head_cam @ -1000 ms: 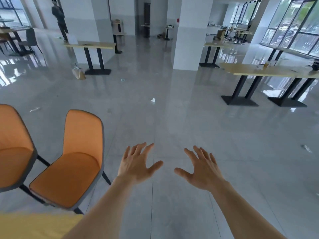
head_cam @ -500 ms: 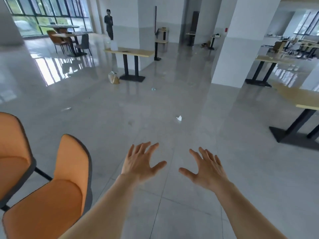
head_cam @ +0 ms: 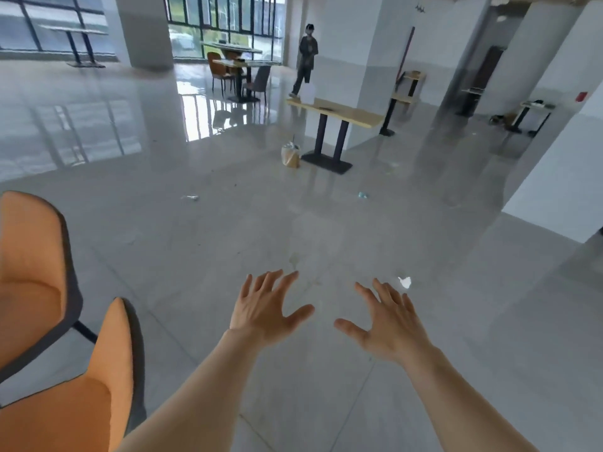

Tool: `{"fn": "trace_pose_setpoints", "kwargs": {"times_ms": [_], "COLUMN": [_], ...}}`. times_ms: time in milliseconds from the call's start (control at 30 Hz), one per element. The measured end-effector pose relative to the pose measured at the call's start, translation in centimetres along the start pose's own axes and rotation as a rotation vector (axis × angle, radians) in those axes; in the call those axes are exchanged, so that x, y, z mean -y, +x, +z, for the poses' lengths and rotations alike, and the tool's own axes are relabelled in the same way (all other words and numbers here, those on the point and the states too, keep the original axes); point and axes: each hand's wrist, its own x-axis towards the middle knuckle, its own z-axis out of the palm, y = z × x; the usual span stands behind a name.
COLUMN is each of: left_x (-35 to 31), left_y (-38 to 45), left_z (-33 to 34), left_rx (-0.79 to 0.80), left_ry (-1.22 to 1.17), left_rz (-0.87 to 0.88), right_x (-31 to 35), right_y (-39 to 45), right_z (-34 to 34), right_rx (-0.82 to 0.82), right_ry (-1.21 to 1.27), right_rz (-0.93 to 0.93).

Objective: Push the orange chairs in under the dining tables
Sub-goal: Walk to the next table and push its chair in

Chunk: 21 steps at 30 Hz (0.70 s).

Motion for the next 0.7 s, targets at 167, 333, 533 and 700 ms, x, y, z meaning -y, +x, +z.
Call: {"fn": "trace_pose_setpoints", "kwargs": {"times_ms": [167, 333, 533, 700], "left_x": [4.2, 10.7, 18.7, 21.4], "left_y": [9.0, 14.7, 17.1, 14.7], "left_z": [-2.2, -3.5, -5.0, -6.8], "left_rx": [-0.059, -0.142, -0.252, -0.388], "left_ry": [0.016, 0.042, 0.059, 0.1], "left_rz": [-0.118, -0.303, -0.654, -0.996], "right_x": [2.5, 7.6, 17.9, 28.4], "right_y": [13.4, 26.2, 40.0, 45.0], "right_z": [-2.4, -2.9, -2.6, -1.7], "right_rx": [0.026, 0.07, 0.111, 0.198], "right_ry": [-0.005, -0.042, -0.101, -0.16], "right_rz": [-0.138, -0.334, -0.686, -1.048]}}
